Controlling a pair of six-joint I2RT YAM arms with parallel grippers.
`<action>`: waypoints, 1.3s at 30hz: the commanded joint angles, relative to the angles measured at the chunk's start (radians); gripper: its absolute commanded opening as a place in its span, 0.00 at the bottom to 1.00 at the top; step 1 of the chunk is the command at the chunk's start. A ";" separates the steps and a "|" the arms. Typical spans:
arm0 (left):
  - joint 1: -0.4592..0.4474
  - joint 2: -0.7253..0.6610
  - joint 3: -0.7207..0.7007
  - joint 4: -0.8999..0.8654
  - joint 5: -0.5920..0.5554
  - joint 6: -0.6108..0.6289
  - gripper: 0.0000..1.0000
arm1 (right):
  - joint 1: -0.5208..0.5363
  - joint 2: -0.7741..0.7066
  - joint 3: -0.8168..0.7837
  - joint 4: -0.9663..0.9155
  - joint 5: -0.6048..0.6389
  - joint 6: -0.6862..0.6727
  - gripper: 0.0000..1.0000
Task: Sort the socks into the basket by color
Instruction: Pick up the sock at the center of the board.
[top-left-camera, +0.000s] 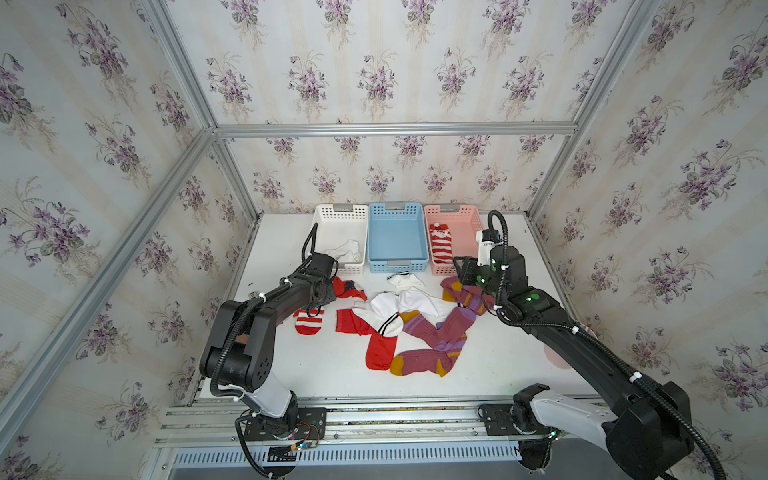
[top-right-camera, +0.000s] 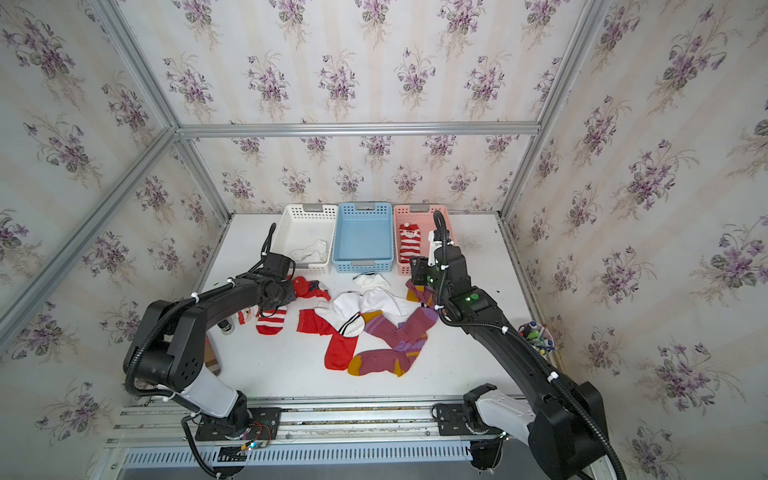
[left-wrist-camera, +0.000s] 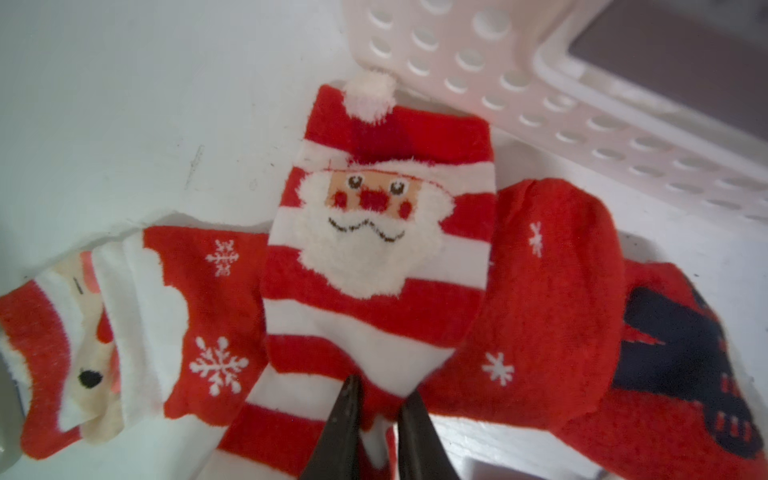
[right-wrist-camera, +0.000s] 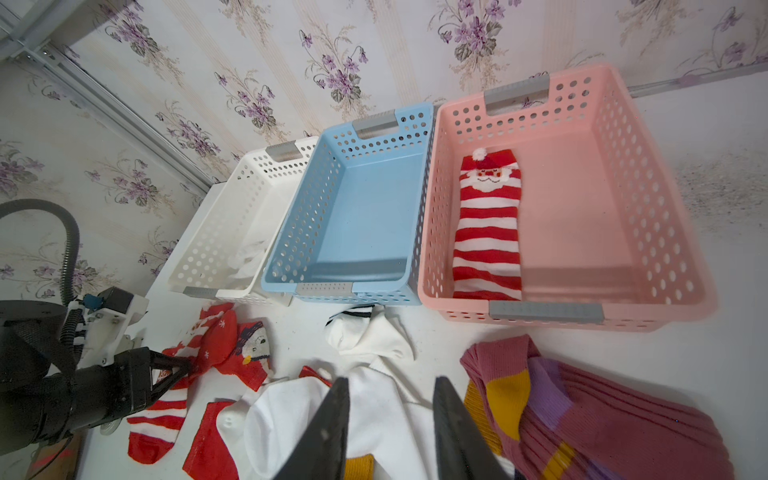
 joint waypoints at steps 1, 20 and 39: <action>0.000 -0.005 0.007 0.020 0.010 -0.004 0.13 | 0.000 -0.026 -0.012 -0.017 0.023 0.005 0.36; -0.010 -0.204 0.008 -0.042 0.085 0.030 0.03 | -0.001 -0.153 -0.178 0.051 0.062 -0.064 0.37; -0.165 -0.393 0.105 -0.001 0.210 0.062 0.03 | 0.000 -0.251 -0.318 0.113 0.105 -0.058 0.37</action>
